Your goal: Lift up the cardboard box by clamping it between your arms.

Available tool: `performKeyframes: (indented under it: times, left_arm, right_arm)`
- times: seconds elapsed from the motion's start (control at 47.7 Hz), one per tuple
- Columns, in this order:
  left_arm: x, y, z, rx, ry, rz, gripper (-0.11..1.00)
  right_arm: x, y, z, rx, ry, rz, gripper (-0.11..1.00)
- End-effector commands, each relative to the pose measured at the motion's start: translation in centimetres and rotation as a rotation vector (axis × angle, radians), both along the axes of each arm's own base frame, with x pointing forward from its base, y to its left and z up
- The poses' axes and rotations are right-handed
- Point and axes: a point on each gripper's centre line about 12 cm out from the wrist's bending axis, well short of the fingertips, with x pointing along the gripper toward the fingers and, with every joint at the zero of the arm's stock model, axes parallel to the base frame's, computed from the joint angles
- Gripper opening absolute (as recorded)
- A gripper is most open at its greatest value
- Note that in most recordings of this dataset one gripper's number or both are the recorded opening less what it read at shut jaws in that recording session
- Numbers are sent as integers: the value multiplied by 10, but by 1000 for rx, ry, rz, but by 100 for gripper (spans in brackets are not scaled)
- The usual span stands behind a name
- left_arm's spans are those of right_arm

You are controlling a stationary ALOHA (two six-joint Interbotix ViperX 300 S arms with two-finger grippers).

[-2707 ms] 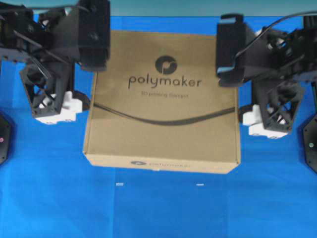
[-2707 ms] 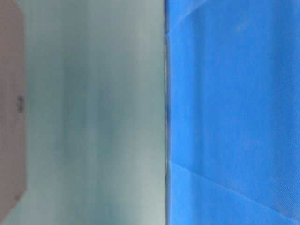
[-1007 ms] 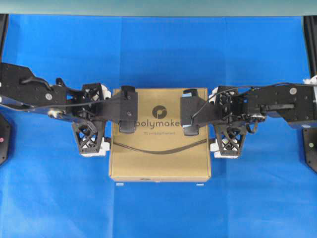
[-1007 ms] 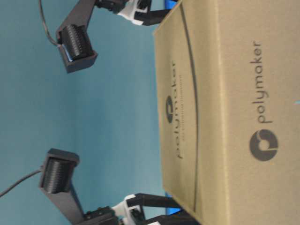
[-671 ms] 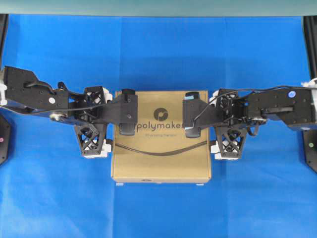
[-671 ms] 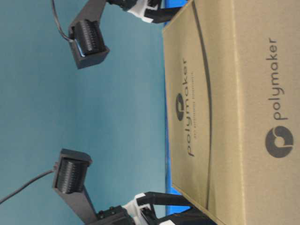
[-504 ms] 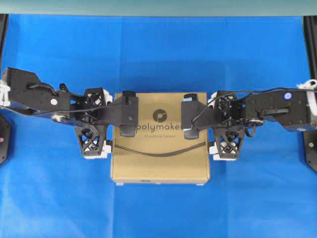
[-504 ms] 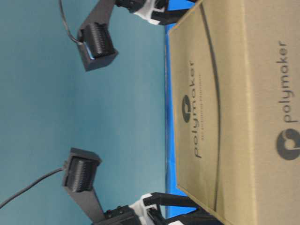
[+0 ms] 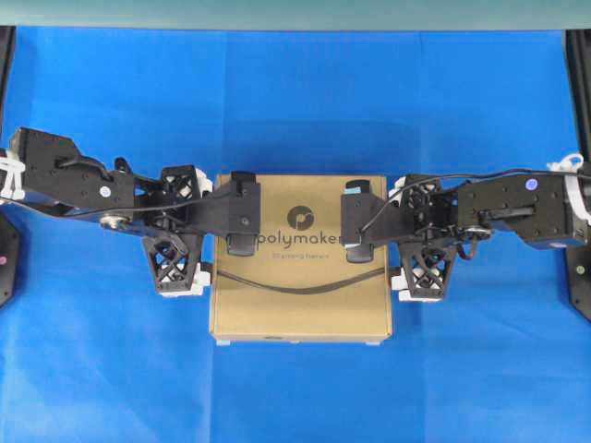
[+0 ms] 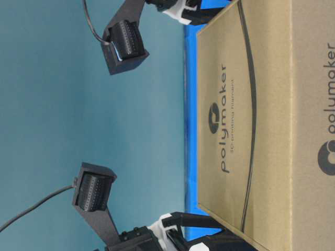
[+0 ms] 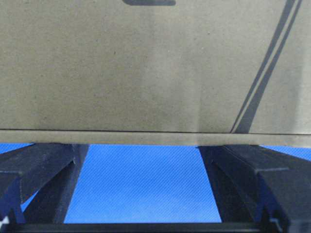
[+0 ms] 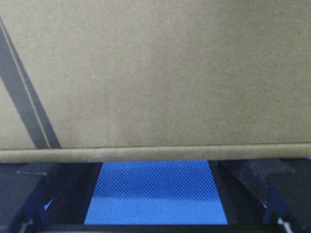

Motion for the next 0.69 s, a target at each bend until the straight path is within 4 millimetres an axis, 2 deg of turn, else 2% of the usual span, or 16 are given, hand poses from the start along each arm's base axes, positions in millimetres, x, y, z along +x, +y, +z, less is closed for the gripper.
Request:
performKeyframes:
  times: [0.0, 0.671]
  left_arm:
    - [9, 2, 3, -14, -60, 32, 87]
    - [-15, -1, 6, -11, -56, 22, 87]
  right_arm:
    - [9, -1, 10, 10, -74, -35, 99]
    - [-17, -1, 12, 22, -205, -78, 99]
